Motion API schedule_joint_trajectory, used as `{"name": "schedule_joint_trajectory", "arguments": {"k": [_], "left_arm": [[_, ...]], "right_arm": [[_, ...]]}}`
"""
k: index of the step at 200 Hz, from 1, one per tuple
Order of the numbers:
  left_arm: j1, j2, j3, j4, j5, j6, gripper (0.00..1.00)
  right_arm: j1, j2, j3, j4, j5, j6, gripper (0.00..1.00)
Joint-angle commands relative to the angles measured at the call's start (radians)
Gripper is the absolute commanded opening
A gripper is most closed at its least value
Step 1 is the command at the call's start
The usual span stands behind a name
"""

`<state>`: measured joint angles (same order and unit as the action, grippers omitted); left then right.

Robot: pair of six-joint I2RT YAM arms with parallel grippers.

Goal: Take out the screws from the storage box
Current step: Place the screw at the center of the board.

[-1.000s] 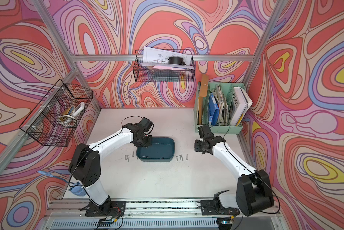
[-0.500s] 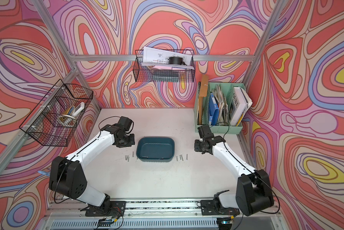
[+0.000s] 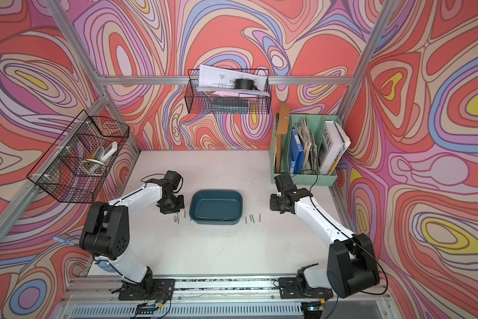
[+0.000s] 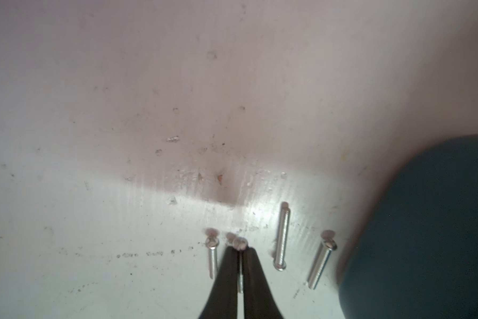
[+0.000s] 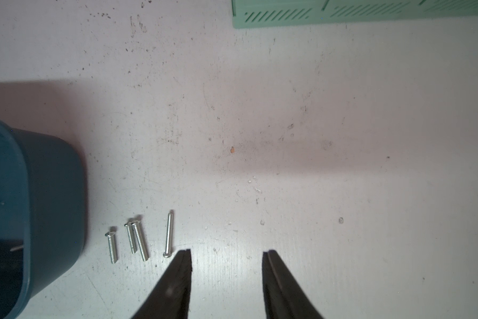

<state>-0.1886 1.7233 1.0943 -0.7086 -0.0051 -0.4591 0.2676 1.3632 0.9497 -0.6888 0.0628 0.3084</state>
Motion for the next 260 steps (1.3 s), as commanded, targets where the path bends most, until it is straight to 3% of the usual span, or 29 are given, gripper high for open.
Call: {"name": "schedule_joint_trajectory", "arguments": {"k": [1,86,168,260], "left_arm": [[0.002,0.035,0.003,0.052,0.035,0.017,0.1],[0.003,0.083,0.024,0.07,0.045,0.01,0.11],[0.003,0.085,0.007,0.059,0.048,0.004,0.25],[0.002,-0.071,0.139,-0.062,0.005,-0.007,0.28]], "right_arm": [[-0.006,0.001,0.021,-0.007,0.012,0.002,0.44],[-0.005,-0.004,0.029,-0.019,0.019,0.012,0.44],[-0.005,-0.004,0.034,-0.018,0.023,0.009,0.44],[-0.005,-0.035,0.028,-0.018,0.016,0.001,0.44]]}}
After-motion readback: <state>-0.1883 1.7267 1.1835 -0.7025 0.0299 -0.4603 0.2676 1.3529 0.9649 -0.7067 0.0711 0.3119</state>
